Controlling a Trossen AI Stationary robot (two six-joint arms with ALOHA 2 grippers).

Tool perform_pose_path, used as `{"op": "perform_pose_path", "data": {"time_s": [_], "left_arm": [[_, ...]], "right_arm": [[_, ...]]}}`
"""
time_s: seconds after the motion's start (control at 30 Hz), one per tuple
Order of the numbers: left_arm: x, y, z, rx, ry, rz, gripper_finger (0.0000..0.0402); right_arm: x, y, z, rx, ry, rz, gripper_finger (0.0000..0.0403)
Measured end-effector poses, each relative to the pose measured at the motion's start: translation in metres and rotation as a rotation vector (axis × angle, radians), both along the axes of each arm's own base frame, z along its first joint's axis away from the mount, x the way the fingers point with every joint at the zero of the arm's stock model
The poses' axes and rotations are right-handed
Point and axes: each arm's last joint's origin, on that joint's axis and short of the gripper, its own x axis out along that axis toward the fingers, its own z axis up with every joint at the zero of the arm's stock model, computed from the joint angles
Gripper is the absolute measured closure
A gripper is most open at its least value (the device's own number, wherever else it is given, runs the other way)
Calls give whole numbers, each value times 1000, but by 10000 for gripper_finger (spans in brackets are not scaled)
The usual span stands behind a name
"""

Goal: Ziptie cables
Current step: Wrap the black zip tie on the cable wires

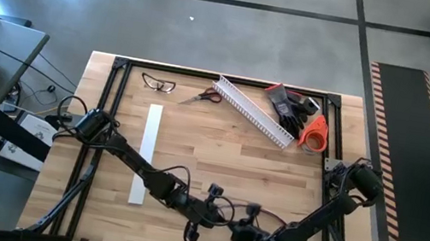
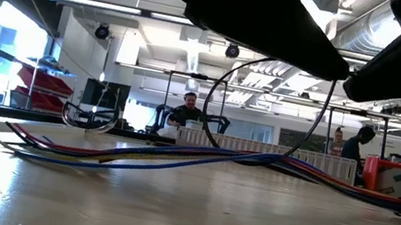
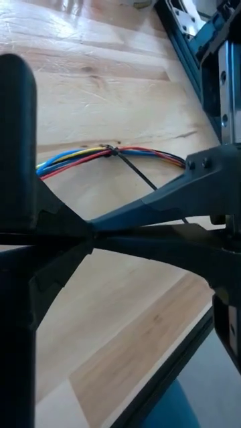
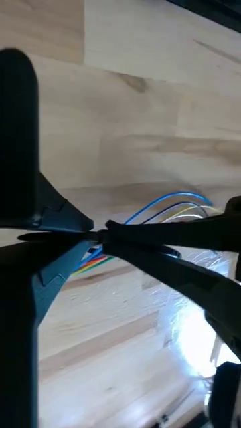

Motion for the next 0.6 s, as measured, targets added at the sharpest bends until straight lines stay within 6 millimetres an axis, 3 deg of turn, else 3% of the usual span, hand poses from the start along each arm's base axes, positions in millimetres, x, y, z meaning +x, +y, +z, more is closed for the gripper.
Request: {"op": "perform_pose_path", "data": {"time_s": [0.37, 0.6], "left_arm": [[-4, 1, -6, 31, 57, 23, 401], [-3, 0, -4, 7, 36, 19, 401]], "right_arm": [[-30, 9, -7, 103, 92, -79, 402], [-28, 26, -1, -10, 15, 122, 383]]}}
